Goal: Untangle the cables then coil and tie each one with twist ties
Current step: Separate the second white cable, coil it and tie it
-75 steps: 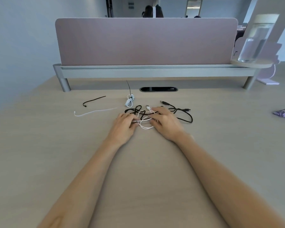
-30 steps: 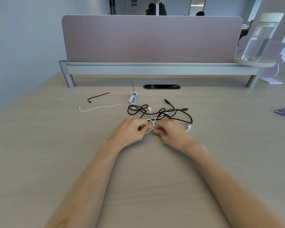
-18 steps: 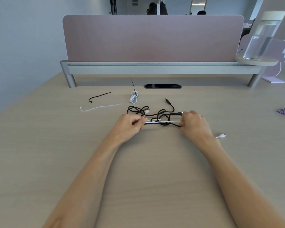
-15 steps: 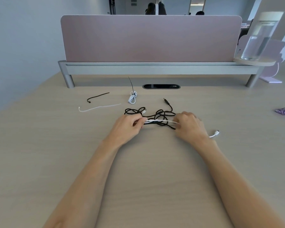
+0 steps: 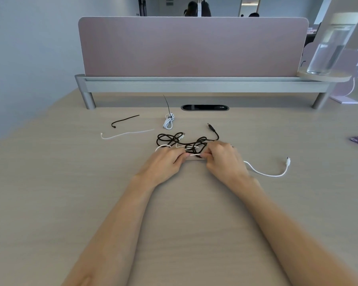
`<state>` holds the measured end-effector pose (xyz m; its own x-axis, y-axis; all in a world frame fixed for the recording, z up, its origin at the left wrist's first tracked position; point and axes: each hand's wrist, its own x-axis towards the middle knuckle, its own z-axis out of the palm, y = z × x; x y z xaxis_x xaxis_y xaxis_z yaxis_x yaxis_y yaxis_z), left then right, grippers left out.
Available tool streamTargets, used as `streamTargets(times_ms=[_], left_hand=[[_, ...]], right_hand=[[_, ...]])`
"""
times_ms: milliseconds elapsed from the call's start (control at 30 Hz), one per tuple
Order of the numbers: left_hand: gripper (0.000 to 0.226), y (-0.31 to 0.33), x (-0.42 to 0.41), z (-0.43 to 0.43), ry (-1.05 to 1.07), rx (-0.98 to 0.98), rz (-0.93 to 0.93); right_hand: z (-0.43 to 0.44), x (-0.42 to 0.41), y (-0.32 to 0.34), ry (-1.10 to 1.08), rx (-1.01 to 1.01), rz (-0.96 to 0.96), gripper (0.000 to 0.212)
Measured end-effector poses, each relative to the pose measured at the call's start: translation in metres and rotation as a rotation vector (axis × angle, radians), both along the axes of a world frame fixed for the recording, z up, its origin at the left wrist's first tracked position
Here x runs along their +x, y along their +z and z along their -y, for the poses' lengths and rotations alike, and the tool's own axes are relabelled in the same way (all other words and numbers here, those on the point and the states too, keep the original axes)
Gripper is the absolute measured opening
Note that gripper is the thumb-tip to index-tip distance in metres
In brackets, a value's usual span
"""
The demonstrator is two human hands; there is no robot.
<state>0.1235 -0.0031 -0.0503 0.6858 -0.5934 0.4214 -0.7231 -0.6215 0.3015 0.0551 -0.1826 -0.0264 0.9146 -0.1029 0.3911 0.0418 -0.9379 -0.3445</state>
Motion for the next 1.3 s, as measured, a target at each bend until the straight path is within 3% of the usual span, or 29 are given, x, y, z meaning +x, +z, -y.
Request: streamTargets(times_ms=[200, 300, 467, 567, 733, 933, 1067, 1167, 1300], left_hand=[[0.032, 0.001, 0.002, -0.005, 0.073, 0.049, -0.025], [0.033, 0.004, 0.003, -0.005, 0.103, 0.069, 0.004], [0.026, 0.008, -0.003, -0.001, 0.057, 0.022, 0.030], [0.024, 0.009, -0.005, 0.002, 0.017, 0.027, 0.016], [0.025, 0.006, 0.002, -0.003, 0.012, 0.025, 0.025], [0.039, -0.004, 0.016, -0.013, 0.063, 0.040, 0.107], [0.012, -0.004, 0.014, -0.004, -0.021, -0.142, -0.013], [0.015, -0.003, 0.010, 0.000, -0.058, -0.218, -0.161], [0.012, 0.003, 0.009, -0.007, -0.060, -0.301, -0.353]], right_hand=[[0.012, 0.000, 0.006, -0.204, -0.130, -0.139, 0.013], [0.015, 0.001, 0.004, -0.207, -0.186, -0.103, 0.015], [0.011, 0.004, -0.010, 0.149, -0.118, -0.002, 0.024], [0.002, 0.010, -0.015, 0.311, 0.004, 0.008, 0.018], [0.009, 0.009, -0.008, 0.106, 0.066, 0.069, 0.013], [0.030, 0.005, -0.003, -0.075, -0.036, -0.084, 0.015], [0.020, 0.007, -0.010, 0.093, -0.020, -0.015, 0.014], [0.004, 0.011, -0.016, 0.268, 0.068, 0.055, 0.010], [0.015, 0.018, -0.021, 0.110, 0.117, 0.121, 0.012]])
